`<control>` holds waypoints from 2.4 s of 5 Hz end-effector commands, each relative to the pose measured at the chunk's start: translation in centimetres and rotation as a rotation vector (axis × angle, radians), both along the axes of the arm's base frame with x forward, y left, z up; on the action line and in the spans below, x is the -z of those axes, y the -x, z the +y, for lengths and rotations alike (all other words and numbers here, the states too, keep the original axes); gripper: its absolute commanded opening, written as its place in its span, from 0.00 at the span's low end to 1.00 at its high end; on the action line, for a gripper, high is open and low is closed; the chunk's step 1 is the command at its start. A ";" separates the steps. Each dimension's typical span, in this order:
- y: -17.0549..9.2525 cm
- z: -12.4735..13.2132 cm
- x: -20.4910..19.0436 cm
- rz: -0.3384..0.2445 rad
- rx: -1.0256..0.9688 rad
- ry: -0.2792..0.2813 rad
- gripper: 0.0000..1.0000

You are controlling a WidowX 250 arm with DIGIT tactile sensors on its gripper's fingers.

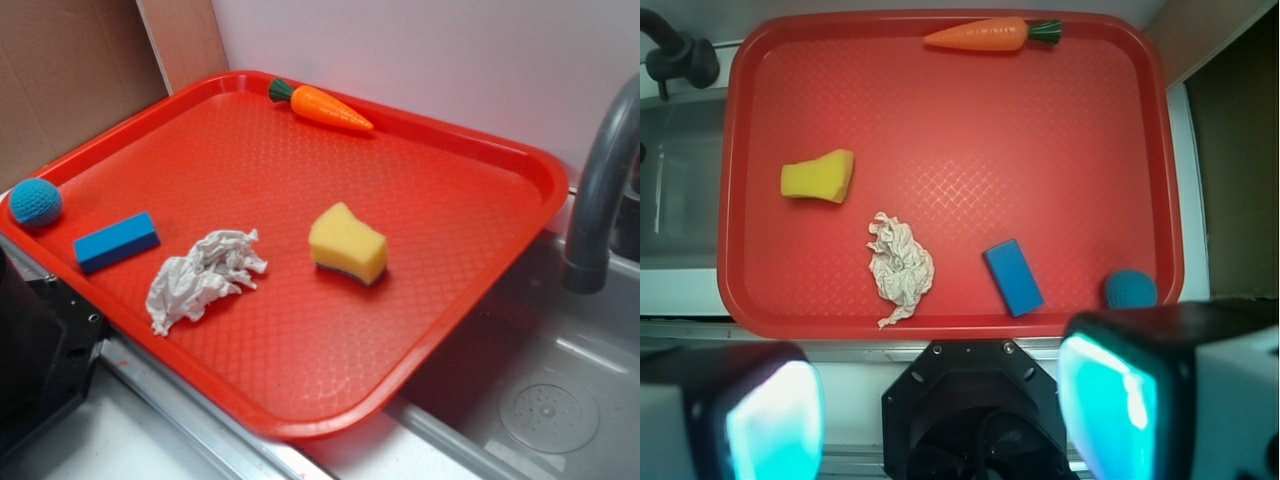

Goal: Grab the green sponge.

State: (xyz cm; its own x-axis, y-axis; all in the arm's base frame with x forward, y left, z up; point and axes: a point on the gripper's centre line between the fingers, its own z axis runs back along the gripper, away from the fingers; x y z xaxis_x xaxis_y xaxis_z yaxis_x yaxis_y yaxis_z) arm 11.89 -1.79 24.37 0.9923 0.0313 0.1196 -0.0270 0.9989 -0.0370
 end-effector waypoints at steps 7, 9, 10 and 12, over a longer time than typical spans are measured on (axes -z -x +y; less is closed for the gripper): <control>-8.6 -14.1 11.3 0.215 0.774 -0.177 1.00; -8.3 -14.2 14.0 0.085 0.965 -0.179 1.00; -8.9 -14.1 15.6 0.092 1.002 -0.231 1.00; -8.5 -12.1 18.4 0.201 0.996 -0.205 1.00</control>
State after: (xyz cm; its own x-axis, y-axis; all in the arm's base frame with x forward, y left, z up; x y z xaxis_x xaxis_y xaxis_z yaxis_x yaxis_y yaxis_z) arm 21.55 -13.65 5.53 0.5577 -0.8118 -0.1729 0.8273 0.5605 0.0364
